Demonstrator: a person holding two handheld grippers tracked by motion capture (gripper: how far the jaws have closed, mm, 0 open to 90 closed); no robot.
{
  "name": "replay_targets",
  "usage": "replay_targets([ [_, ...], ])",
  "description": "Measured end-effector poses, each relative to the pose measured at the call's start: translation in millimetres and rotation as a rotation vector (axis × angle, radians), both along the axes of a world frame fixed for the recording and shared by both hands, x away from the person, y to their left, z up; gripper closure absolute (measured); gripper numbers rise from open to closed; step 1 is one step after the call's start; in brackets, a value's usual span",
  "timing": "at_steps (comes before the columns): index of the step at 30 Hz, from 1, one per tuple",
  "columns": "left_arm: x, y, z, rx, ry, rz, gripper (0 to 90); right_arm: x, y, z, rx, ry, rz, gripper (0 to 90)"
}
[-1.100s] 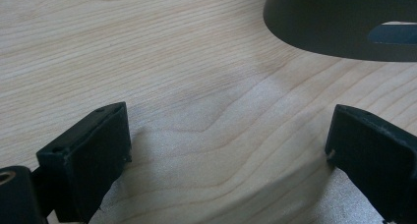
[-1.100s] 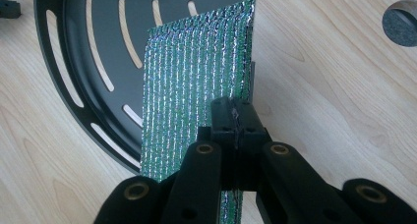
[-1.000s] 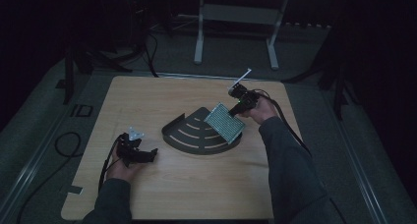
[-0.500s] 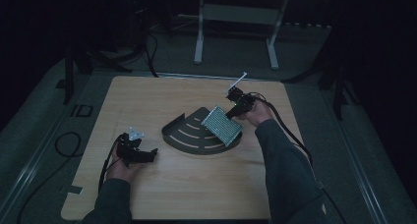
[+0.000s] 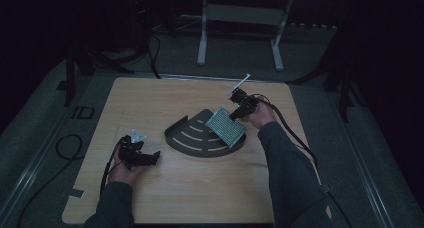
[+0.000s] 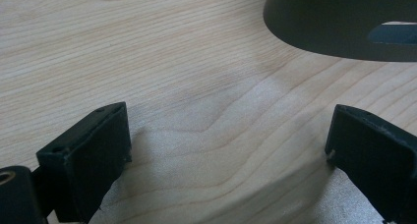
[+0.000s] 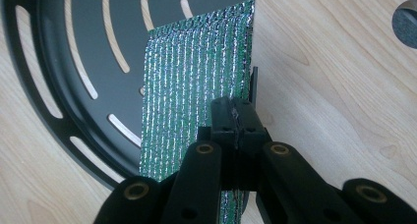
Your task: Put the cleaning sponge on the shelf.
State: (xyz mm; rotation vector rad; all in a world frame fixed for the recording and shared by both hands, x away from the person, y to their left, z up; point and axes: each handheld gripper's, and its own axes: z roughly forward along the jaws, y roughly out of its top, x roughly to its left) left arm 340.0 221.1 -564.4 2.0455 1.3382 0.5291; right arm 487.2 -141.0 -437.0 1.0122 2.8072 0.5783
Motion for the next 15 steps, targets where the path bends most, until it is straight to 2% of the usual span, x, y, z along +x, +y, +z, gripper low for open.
replay_targets([
  [15,0.0,0.0,0.0,0.000,0.000,0.000,3.5,-3.7,7.7,-10.7,-0.038,-0.005,0.021,89.6],
])
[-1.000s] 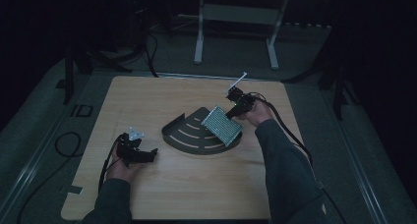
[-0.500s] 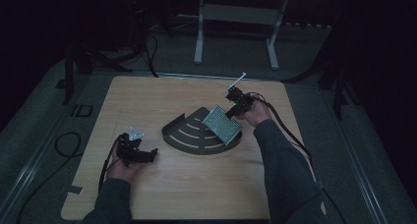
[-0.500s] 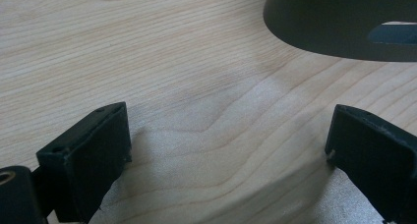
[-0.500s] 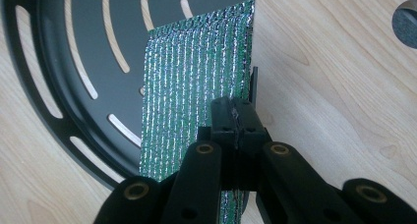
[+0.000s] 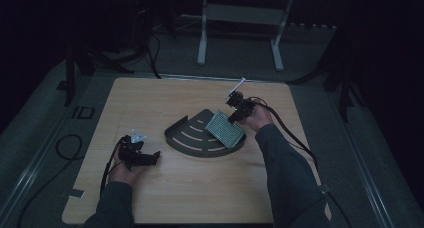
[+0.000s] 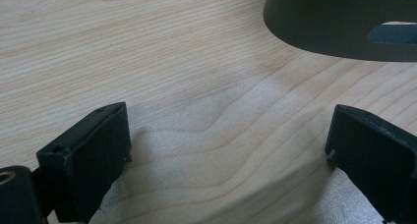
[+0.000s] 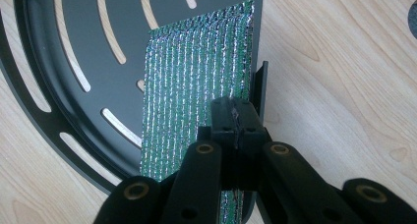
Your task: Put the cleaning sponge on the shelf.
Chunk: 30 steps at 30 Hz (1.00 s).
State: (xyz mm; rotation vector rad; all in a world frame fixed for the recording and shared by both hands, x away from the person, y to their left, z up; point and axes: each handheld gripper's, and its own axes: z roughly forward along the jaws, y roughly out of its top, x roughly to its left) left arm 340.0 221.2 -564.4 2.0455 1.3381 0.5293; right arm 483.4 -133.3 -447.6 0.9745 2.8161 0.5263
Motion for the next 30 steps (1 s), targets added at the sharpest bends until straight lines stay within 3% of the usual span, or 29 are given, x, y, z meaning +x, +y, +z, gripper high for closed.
replay_targets([
  [17,0.0,0.0,0.0,0.000,0.000,0.000,3.5,-0.3,-3.7,-11.2,0.014,0.008,-0.018,89.4],
  [30,0.0,0.0,0.0,0.000,0.000,0.000,3.5,1.9,-1.1,-16.8,-0.016,0.003,-0.025,89.1],
])
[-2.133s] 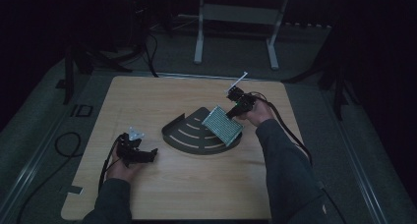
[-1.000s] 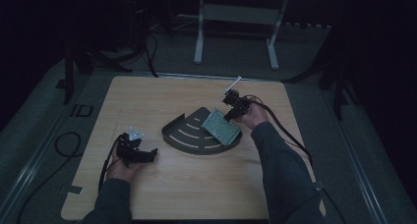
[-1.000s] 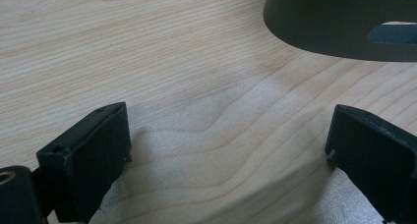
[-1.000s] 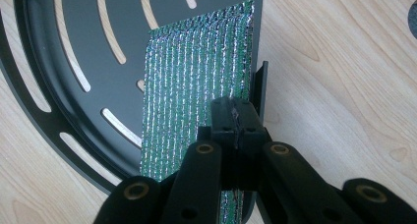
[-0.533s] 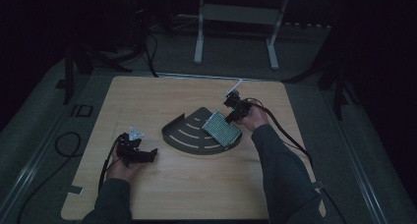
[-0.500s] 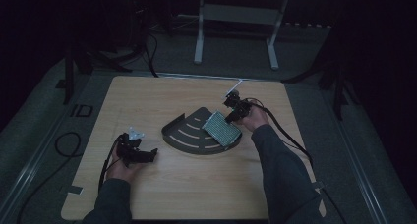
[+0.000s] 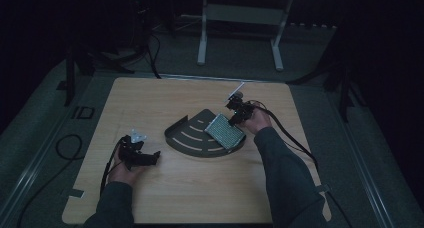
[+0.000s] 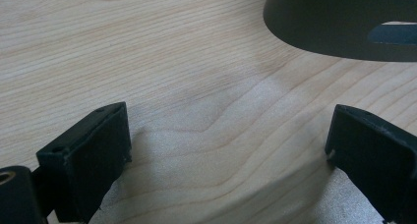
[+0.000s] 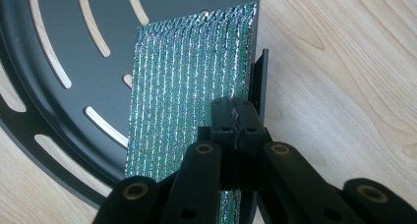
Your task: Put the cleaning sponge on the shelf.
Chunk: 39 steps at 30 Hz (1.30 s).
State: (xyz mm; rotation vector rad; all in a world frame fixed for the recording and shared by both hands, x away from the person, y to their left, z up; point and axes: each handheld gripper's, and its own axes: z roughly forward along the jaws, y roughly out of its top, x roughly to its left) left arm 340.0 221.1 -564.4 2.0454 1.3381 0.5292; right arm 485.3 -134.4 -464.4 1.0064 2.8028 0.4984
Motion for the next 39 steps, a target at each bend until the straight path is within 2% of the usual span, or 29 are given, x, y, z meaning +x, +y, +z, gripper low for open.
replay_targets([
  [17,0.0,0.0,0.0,0.000,0.000,0.000,3.5,1.8,-0.7,-0.8,-0.012,-0.016,-0.013,89.4],
  [26,0.0,0.0,0.0,0.000,0.000,0.000,3.5,1.0,-3.6,2.8,-0.006,-0.023,-0.021,84.6],
  [30,0.0,0.0,0.0,0.000,0.000,0.000,3.5,-1.2,-6.0,4.6,-0.002,-0.036,-0.020,74.3],
  [33,0.0,0.0,0.0,0.000,0.000,0.000,3.5,-2.9,-9.2,6.2,0.022,-0.038,-0.025,64.9],
  [39,0.0,0.0,0.0,0.000,0.000,0.000,3.5,-5.9,-21.2,6.0,0.057,-0.034,-0.062,52.4],
])
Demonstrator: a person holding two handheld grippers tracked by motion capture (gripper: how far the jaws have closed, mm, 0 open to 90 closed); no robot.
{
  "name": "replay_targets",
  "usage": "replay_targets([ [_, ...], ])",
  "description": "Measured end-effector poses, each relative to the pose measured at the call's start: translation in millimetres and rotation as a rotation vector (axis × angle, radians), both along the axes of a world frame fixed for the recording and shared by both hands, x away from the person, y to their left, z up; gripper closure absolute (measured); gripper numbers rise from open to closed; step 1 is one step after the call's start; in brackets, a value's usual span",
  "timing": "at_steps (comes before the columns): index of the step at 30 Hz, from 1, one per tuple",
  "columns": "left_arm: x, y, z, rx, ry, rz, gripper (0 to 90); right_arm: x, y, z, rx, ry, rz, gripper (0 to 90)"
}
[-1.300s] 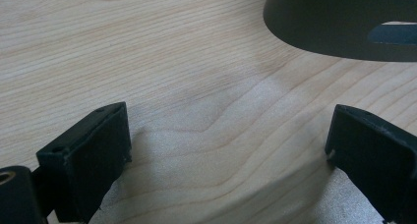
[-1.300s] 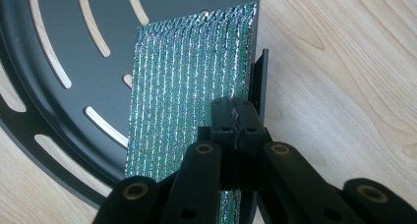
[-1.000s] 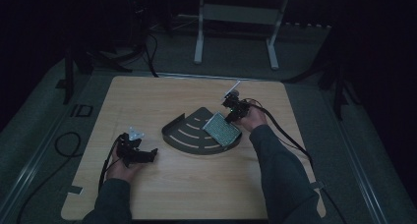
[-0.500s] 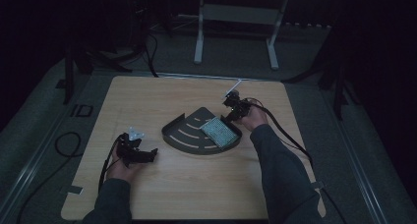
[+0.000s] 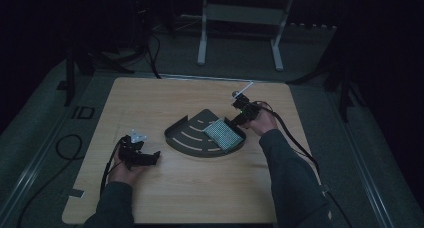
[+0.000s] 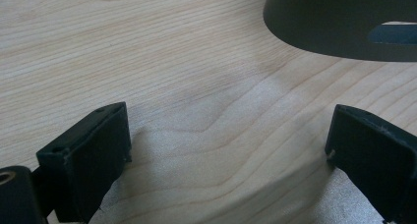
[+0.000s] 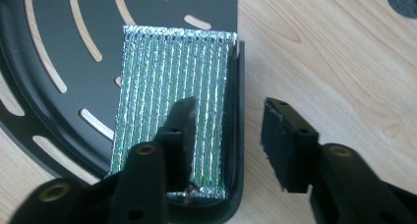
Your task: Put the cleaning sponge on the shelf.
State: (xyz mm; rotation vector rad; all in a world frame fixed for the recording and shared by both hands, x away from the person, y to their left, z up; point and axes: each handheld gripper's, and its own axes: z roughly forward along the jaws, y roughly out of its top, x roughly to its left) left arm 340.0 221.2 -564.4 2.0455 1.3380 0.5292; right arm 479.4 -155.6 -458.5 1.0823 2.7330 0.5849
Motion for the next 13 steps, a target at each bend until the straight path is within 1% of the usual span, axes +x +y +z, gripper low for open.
replay_targets([
  [2,0.0,0.0,0.0,0.000,0.000,0.000,3.5,-2.6,-4.6,0.5,0.015,-0.001,-0.005,49.9],
  [4,0.0,0.0,0.0,0.000,0.000,0.000,3.5,-7.4,-9.6,0.8,0.040,-0.010,-0.001,48.2],
  [5,0.0,0.0,0.0,0.000,0.000,0.000,3.5,-10.0,-12.1,0.6,0.041,-0.014,-0.001,47.7],
  [6,0.0,0.0,0.0,0.000,0.000,0.000,3.5,-13.1,-14.7,0.3,0.036,-0.021,-0.004,44.8],
  [7,0.0,0.0,0.0,0.000,0.000,0.000,3.5,-16.0,-16.7,-0.2,0.024,-0.024,-0.006,43.1],
  [9,0.0,0.0,0.0,0.000,0.000,0.000,3.5,-22.2,-22.3,-1.0,0.018,-0.040,-0.004,43.4],
  [11,0.0,0.0,0.0,0.000,0.000,0.000,3.5,-30.0,-28.8,-1.0,0.041,-0.046,-0.008,44.9],
  [13,0.1,-0.1,0.0,0.000,0.000,0.001,3.5,-40.3,-35.0,-2.3,0.058,-0.069,-0.012,43.7],
])
